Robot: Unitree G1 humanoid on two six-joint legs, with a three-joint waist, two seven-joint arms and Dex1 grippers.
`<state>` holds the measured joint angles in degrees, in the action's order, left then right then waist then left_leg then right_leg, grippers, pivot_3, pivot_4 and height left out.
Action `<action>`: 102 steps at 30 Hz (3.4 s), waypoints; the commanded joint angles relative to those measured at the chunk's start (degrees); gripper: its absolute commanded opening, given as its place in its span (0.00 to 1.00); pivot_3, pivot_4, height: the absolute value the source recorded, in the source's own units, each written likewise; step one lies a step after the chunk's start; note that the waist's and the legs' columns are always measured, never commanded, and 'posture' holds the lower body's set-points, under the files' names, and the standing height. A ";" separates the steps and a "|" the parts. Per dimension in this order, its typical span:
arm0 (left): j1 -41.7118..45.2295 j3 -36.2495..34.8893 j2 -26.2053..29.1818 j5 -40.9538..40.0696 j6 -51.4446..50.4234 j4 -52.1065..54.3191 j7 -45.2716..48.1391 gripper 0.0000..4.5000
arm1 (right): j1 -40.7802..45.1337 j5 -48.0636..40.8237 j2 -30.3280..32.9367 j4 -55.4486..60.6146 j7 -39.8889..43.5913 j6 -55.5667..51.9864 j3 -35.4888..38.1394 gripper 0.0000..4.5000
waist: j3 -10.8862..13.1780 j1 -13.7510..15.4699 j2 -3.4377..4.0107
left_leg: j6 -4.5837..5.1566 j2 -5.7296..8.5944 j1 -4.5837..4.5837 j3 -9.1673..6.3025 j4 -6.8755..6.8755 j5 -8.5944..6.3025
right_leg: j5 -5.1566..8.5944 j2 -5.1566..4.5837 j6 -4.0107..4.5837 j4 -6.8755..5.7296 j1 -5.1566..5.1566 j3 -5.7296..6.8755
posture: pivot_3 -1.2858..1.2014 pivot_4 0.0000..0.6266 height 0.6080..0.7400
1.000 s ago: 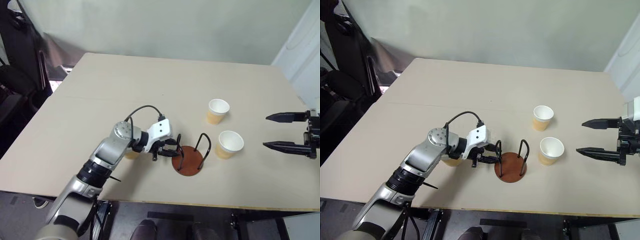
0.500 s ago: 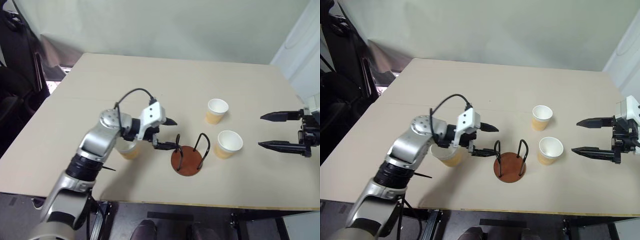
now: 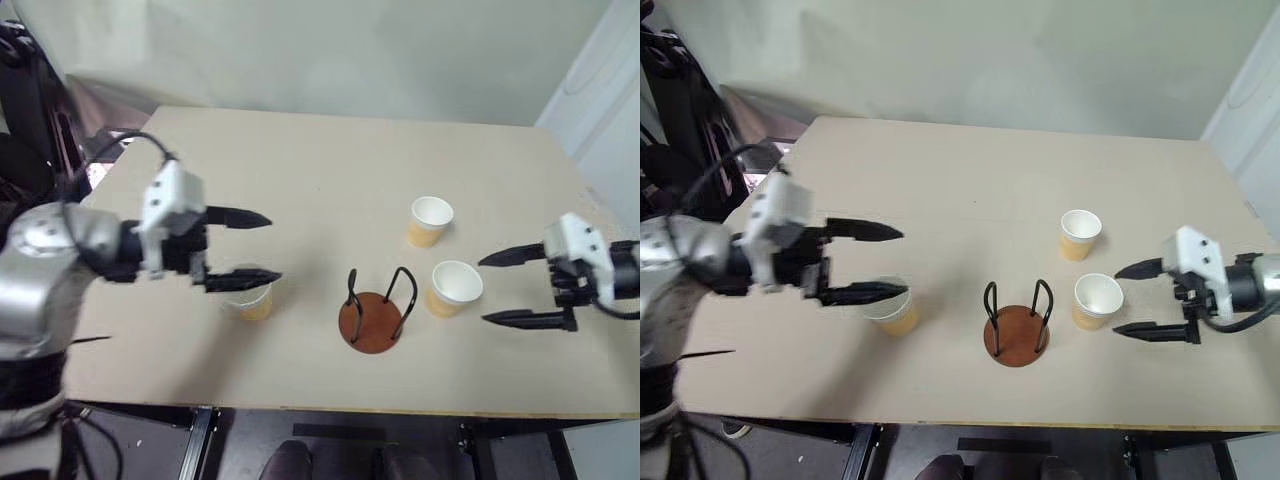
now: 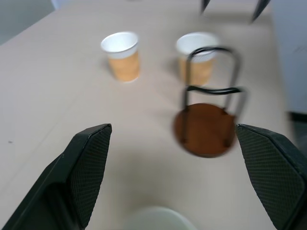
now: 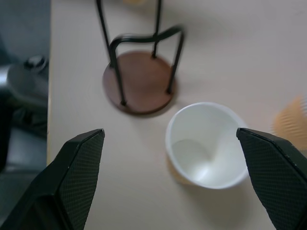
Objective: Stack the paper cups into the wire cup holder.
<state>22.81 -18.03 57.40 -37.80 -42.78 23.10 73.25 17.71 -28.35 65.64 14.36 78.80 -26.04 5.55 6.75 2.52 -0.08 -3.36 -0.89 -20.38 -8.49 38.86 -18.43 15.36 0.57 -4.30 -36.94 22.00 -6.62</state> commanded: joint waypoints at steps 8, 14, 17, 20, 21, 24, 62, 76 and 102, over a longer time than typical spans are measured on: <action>-11.63 -11.16 4.59 -6.53 -4.54 7.93 -4.44 0.98 | 5.13 9.01 -2.59 -1.28 -0.25 4.92 -9.70 1.00 | -0.02 0.10 -0.09 | 0.04 -0.32 0.25 -0.12 0.02 -0.02 | -0.07 0.01 0.22 -0.14 -0.12 0.05 | 0.52 0.24 1.00; -15.26 -14.73 6.27 -7.15 -4.18 8.61 -4.87 0.98 | 7.43 14.41 -4.09 -7.18 0.31 9.65 -13.39 1.00 | -0.01 -0.39 -0.10 | 0.01 -0.28 0.27 -0.13 -0.07 -0.05 | -0.05 0.06 0.34 -0.20 -0.03 0.06 | 0.52 0.24 1.00; -15.58 -14.58 6.15 -7.75 -3.90 9.01 -5.83 0.99 | 8.77 17.19 -5.31 -9.57 0.14 11.81 -15.08 0.96 | -0.01 -0.43 -0.10 | 0.00 -0.28 0.27 -0.12 -0.16 -0.05 | -0.05 0.05 0.37 -0.21 0.04 0.05 | 0.52 0.24 1.00; -15.32 -14.15 6.04 -8.31 -3.74 9.24 -6.90 0.99 | 10.70 18.97 -7.26 -11.03 -0.08 13.21 -16.60 0.79 | -0.01 -0.59 -0.10 | -0.02 -0.28 0.27 -0.12 -0.17 -0.06 | -0.07 0.06 0.41 -0.20 0.05 0.05 | 0.52 0.24 1.00; -15.31 -14.05 6.08 -8.41 -3.69 9.26 -7.12 0.99 | 11.15 19.19 -7.76 -11.20 0.05 13.36 -16.78 0.71 | -0.01 -0.60 -0.10 | -0.02 -0.29 0.27 -0.12 -0.18 -0.06 | -0.07 0.05 0.42 -0.20 0.06 0.05 | 0.52 0.24 1.00; -15.22 -13.81 6.26 -8.70 -3.54 9.21 -7.72 0.99 | 12.06 19.57 -8.75 -11.55 0.48 13.61 -17.00 0.49 | -0.01 -0.60 -0.10 | -0.03 -0.27 0.27 -0.11 -0.23 -0.06 | -0.08 0.06 0.45 -0.20 0.08 0.05 | 0.52 0.24 1.00; -16.57 -9.79 7.22 -7.62 -0.80 8.29 -10.01 0.99 | 39.49 -2.42 -11.49 -3.85 13.70 14.83 -26.01 0.01 | 0.00 -0.95 -0.08 | -0.28 -0.33 0.21 -0.08 -0.77 0.02 | 0.13 0.24 0.82 -0.11 0.35 0.07 | 0.52 0.24 1.00; -19.15 -13.05 6.89 -10.06 -3.46 12.06 -13.96 0.99 | 41.03 0.57 -13.52 -6.16 13.70 18.02 -30.02 0.31 | 0.00 -0.95 -0.09 | -0.31 -0.34 0.22 0.02 -0.77 0.00 | 0.13 0.25 0.83 -0.12 0.34 0.07 | 0.52 0.24 1.00; -21.73 -16.86 7.26 -11.30 -4.76 13.87 -14.95 0.99 | 58.12 32.46 -28.71 -70.77 1.69 43.77 -27.19 0.99 | 0.00 -0.24 -0.08 | -0.59 -0.86 -0.26 -0.16 -0.89 0.03 | 0.03 0.25 1.15 -0.52 0.90 0.21 | 0.52 0.24 1.00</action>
<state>1.26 -31.94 64.18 -48.34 -47.33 35.26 58.46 73.64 3.16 36.56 -54.83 81.19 16.13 -23.44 6.76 2.28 -0.16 -3.96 -1.76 -20.66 -8.66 37.97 -18.39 15.39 0.82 -3.14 -37.42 22.91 -6.41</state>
